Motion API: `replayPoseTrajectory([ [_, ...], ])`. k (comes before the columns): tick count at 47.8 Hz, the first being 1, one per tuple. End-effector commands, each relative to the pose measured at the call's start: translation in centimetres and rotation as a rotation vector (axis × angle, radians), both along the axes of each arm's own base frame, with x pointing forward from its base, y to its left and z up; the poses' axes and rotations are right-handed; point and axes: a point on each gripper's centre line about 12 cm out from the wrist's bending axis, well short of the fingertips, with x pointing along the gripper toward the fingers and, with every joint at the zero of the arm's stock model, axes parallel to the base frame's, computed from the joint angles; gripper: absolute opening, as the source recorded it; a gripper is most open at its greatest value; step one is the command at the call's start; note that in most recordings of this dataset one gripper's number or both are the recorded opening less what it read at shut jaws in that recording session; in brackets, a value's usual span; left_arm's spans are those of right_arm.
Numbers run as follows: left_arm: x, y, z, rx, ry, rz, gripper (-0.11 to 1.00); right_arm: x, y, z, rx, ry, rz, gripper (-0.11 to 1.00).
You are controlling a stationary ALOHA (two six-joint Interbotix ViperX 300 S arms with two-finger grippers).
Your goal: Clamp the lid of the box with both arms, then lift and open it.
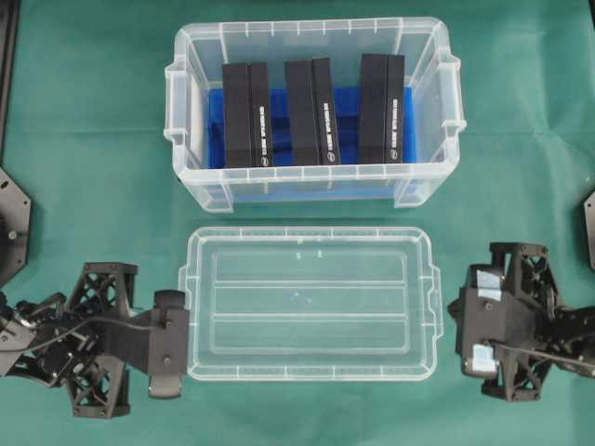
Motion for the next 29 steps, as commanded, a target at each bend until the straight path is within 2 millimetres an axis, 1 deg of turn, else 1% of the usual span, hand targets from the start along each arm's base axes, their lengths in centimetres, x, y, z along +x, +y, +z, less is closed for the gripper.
replayPoseTrajectory([
  [1,1.2,-0.3,2.8,-0.001,-0.097,-0.028,0.01,1.1,0.3,2.8,0.015,-0.089,0.01,0.0],
  [7,2.1,0.1,5.9,0.02,-0.201,-0.061,0.01,1.9,-0.5,5.4,-0.04,-0.177,0.018,0.0],
  [8,2.2,0.4,6.8,0.024,-0.228,-0.067,0.01,2.0,-0.7,5.9,-0.052,-0.192,0.017,0.0],
  [15,2.8,2.0,10.1,0.053,-0.332,-0.079,0.01,2.0,-2.9,9.3,-0.142,-0.31,-0.004,0.0],
  [19,3.0,3.5,11.7,0.066,-0.384,-0.07,0.01,1.8,-4.3,10.8,-0.17,-0.366,-0.027,0.0],
  [24,3.0,5.1,13.2,0.08,-0.444,-0.073,0.01,1.2,-6.6,12.6,-0.196,-0.435,-0.069,0.0],
  [29,2.7,6.7,14.6,0.092,-0.521,-0.087,0.01,0.5,-8.8,13.9,-0.227,-0.493,-0.11,0.0],
])
